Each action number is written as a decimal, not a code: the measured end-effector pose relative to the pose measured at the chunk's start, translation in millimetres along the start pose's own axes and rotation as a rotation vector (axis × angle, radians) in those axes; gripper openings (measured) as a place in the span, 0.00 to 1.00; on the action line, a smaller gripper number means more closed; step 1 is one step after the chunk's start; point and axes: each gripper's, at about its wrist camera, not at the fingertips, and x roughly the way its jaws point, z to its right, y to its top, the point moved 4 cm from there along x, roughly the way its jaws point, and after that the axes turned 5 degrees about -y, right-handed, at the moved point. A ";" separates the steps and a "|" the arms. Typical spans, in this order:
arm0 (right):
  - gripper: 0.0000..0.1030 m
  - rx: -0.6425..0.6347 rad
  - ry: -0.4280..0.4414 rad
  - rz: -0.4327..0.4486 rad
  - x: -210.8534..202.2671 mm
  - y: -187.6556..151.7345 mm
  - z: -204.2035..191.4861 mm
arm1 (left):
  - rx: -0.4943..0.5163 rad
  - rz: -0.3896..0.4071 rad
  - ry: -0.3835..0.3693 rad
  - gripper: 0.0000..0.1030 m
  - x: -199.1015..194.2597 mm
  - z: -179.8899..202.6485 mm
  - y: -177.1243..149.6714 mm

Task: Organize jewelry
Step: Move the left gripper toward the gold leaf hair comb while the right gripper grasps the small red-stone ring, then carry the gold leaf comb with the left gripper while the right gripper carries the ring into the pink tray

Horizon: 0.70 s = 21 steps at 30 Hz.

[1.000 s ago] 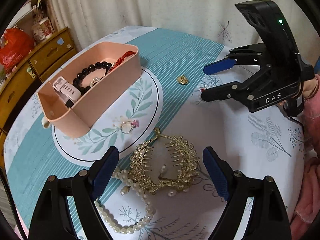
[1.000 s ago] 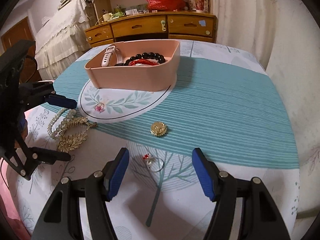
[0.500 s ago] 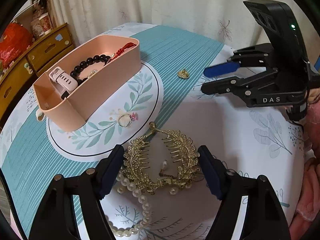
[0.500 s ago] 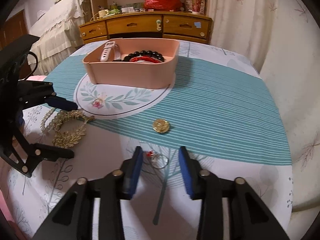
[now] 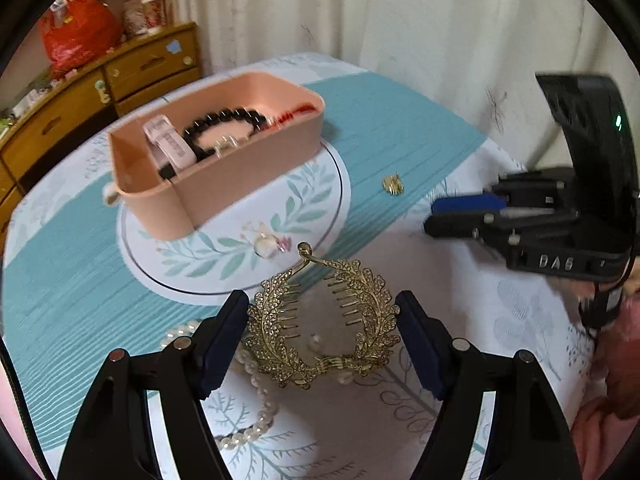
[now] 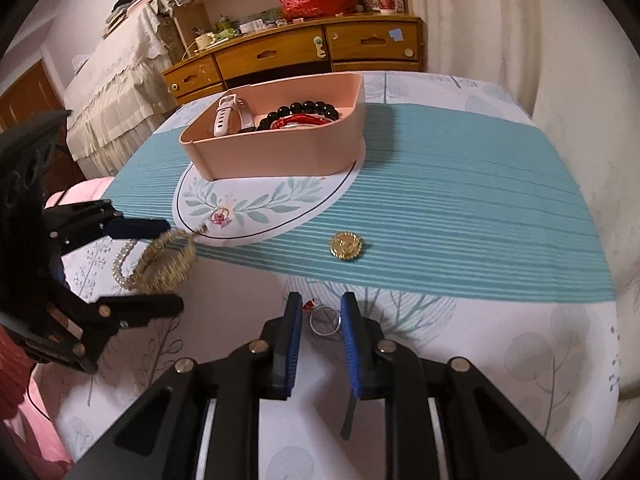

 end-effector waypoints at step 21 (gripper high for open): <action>0.19 -0.010 0.095 0.075 -52.0 54.9 -14.9 | -0.234 0.116 0.108 0.71 -73.8 -5.0 72.2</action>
